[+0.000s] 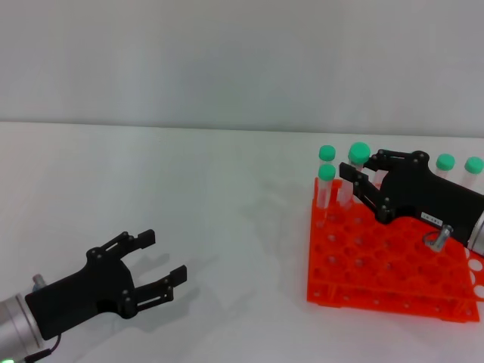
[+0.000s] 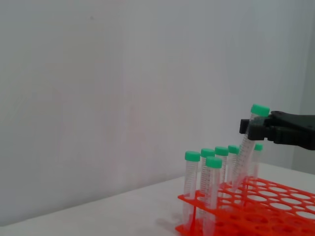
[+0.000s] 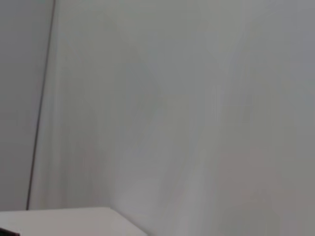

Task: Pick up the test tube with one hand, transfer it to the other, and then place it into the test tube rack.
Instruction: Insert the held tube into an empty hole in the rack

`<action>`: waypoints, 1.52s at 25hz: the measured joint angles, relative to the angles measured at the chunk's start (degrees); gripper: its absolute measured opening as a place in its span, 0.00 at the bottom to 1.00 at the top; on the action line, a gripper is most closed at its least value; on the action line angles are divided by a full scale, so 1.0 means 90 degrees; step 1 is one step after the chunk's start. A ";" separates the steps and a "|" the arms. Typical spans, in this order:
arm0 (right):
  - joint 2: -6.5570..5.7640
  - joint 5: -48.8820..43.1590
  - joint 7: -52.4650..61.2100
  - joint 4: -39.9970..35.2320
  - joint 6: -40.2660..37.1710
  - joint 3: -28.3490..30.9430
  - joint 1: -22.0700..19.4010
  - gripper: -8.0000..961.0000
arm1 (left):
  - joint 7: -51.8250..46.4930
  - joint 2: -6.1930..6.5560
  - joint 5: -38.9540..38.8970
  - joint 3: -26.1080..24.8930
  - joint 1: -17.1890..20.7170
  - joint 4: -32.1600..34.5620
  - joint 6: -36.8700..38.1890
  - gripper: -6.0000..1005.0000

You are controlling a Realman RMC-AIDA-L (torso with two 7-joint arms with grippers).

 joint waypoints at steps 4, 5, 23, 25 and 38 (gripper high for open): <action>0.0002 0.0040 -0.0054 0.0057 0.0069 0.0004 0.0022 0.27 | 0.0000 0.0000 0.0000 0.0000 -0.0027 0.0003 -0.0011 0.89; 0.0002 0.0063 -0.0068 0.0062 0.0092 -0.0001 0.0023 0.27 | 0.0001 -0.0001 -0.0002 0.0000 -0.0028 0.0004 -0.0014 0.89; 0.0012 0.0354 -0.0415 0.0483 0.0416 -0.0205 0.0259 0.29 | 0.0001 -0.0004 -0.0010 0.0000 -0.0090 0.0008 -0.0030 0.89; 0.0012 0.0355 -0.0435 0.0484 0.0477 -0.0205 0.0259 0.29 | 0.0001 -0.0004 -0.0010 0.0000 -0.0097 0.0009 -0.0030 0.89; 0.0011 0.0503 -0.0543 0.0556 0.0792 -0.0307 0.0286 0.31 | 0.0001 -0.0004 -0.0009 0.0000 -0.0125 0.0003 -0.0050 0.89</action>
